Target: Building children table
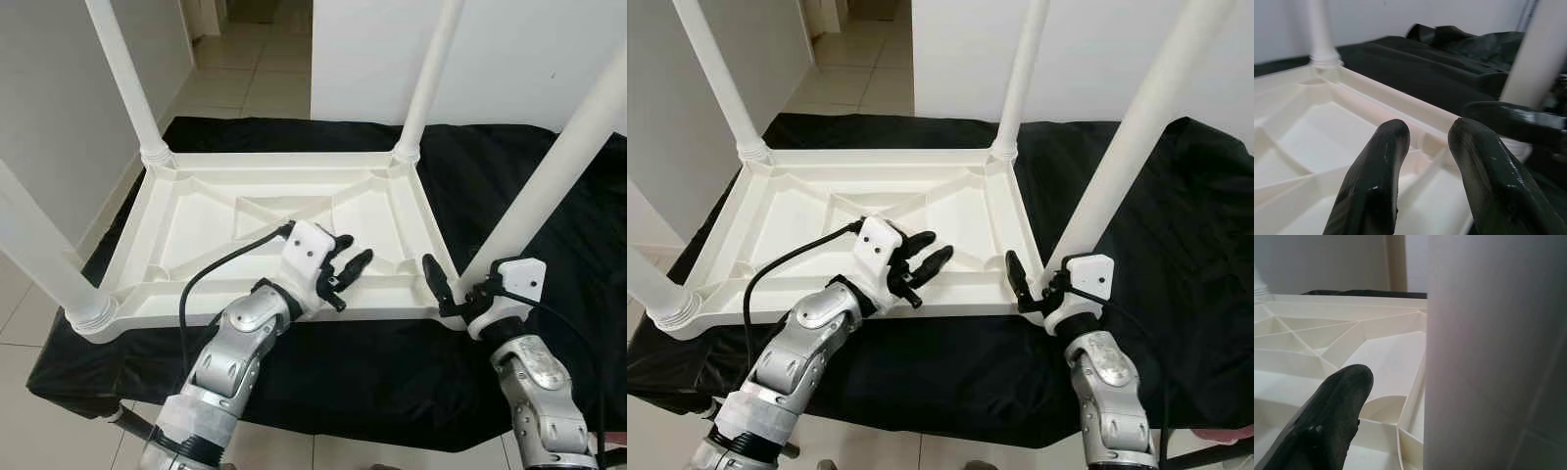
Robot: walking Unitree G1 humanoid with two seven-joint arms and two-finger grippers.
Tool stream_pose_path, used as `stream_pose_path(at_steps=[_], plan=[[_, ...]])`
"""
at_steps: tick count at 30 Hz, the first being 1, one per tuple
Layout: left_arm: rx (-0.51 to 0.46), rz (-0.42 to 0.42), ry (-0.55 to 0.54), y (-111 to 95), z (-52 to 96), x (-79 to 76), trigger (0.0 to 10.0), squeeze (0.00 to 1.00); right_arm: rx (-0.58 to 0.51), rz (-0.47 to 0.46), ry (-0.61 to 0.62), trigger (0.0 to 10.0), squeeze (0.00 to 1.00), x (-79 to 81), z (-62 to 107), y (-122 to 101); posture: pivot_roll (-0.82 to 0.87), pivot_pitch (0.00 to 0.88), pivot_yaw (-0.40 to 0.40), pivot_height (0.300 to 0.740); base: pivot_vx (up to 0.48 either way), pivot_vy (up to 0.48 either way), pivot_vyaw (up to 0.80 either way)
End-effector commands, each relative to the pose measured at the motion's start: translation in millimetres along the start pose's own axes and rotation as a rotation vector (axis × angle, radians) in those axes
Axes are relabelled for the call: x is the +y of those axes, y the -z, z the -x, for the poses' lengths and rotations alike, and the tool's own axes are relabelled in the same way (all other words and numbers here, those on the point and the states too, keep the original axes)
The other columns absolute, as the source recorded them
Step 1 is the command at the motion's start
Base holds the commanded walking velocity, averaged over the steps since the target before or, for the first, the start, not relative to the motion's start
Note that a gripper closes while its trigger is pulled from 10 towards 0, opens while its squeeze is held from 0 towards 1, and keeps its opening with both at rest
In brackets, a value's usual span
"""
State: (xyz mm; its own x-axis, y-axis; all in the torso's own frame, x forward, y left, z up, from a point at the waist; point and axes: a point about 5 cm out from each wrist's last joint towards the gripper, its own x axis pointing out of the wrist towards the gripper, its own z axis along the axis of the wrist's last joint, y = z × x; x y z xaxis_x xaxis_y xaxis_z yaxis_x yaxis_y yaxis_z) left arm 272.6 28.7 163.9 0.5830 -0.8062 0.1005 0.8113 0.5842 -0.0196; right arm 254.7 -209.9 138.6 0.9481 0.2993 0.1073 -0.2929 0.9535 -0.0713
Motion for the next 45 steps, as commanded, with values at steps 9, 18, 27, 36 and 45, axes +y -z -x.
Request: stream_pose_path(at_steps=[9,18,27,36,45], plan=[[0.086,0.039,0.338,-2.6,5.8,-23.9,10.0,0.0,0.099,0.013,-0.212,3.7,0.0,-5.4,-3.9,8.3,-0.11,0.0,0.02,0.74,0.0,0.0,0.0],[0.081,-0.002,0.252,-7.7,1.4,-13.8,10.0,0.0,0.143,0.03,-0.21,0.0,0.0,-14.9,1.7,15.3,-0.1,0.0,0.022,0.74,0.0,0.0,0.0],[0.096,0.019,0.229,-7.8,0.4,-18.6,10.0,0.0,0.126,-0.025,-0.149,10.0,0.0,-13.5,4.1,17.0,-0.1,0.0,0.026,0.74,0.0,0.0,0.0],[0.078,0.027,0.183,-5.2,-0.7,-23.6,10.0,0.0,0.125,-0.019,0.095,10.0,0.0,-18.1,2.4,16.8,-0.11,0.0,0.012,0.74,0.0,0.0,0.0],[0.074,0.043,0.17,-4.9,-0.8,-23.5,10.0,0.0,0.118,-0.05,0.32,10.0,0.0,-19.1,6.8,19.3,-0.11,0.0,-0.002,0.74,0.0,0.0,0.0]])
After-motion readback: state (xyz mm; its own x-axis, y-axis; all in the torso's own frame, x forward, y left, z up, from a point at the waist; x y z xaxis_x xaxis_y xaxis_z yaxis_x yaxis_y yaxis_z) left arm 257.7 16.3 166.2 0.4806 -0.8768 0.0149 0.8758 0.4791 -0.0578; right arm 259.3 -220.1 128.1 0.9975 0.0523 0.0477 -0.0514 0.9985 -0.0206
